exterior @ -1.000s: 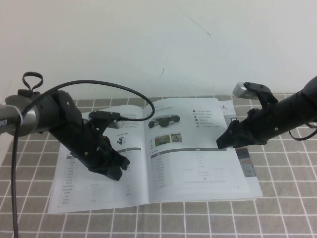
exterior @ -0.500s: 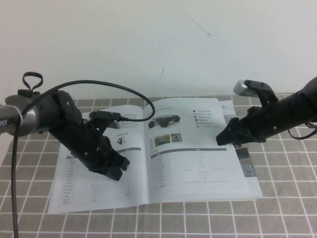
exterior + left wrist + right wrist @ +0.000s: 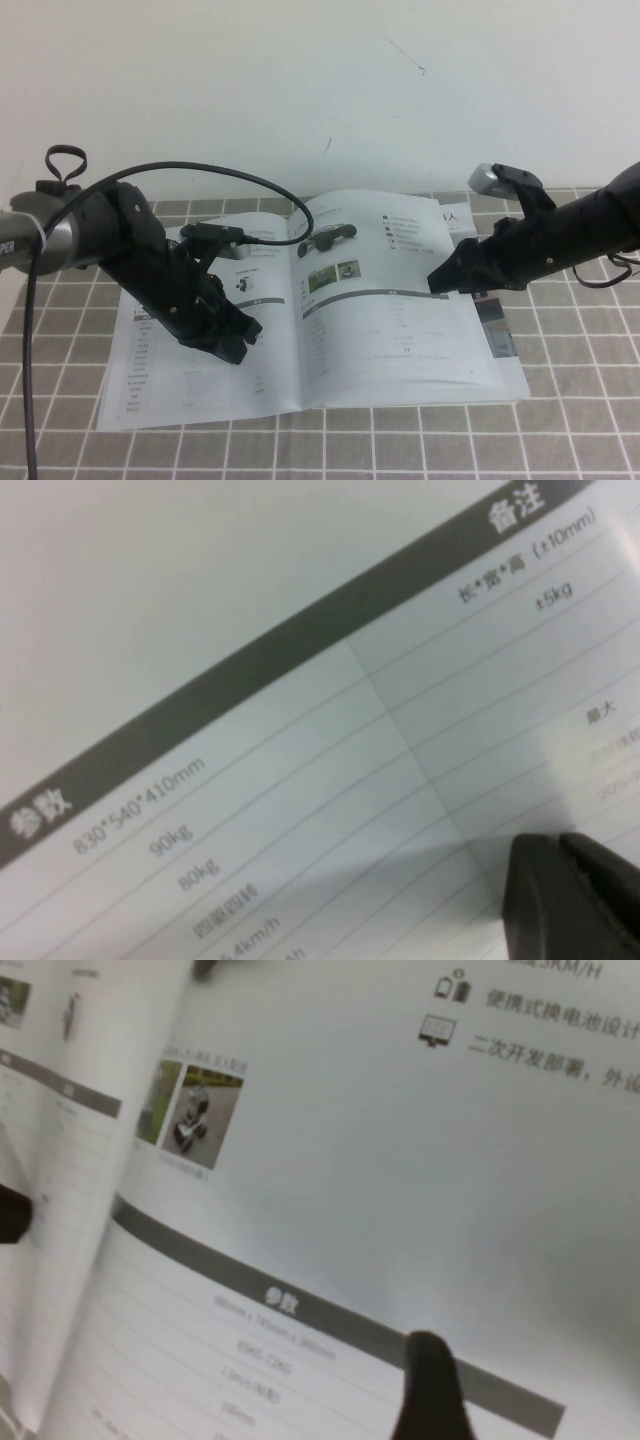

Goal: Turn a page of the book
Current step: Open the closed book

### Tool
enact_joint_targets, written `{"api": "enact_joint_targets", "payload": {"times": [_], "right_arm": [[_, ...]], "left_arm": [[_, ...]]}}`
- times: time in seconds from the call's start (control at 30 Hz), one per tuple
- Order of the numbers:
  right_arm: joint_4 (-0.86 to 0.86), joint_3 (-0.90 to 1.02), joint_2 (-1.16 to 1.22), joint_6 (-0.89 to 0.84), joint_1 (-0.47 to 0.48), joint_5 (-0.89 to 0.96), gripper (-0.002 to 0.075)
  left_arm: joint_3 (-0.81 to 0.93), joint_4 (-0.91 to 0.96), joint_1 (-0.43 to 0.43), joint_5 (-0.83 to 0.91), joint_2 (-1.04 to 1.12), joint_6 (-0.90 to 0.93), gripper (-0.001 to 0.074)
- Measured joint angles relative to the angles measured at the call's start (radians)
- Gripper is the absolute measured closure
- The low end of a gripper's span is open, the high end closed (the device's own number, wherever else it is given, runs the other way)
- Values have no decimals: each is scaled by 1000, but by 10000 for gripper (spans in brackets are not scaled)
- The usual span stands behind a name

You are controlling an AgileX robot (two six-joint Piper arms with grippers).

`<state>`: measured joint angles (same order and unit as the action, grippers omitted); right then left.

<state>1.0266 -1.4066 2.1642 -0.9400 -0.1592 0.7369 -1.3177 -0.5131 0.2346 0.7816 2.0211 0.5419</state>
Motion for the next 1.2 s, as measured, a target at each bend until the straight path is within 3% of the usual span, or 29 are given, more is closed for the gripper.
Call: {"api": "enact_joint_targets", "payload": {"times": [0.7, 1.2], "right_arm": [[442, 0, -4, -314, 0, 185, 286], [591, 0, -5, -390, -28, 378, 286]], "left_arm": [[0, 0, 0, 0, 0, 0, 738], [-2, 0, 0, 0, 2, 0, 738]]}}
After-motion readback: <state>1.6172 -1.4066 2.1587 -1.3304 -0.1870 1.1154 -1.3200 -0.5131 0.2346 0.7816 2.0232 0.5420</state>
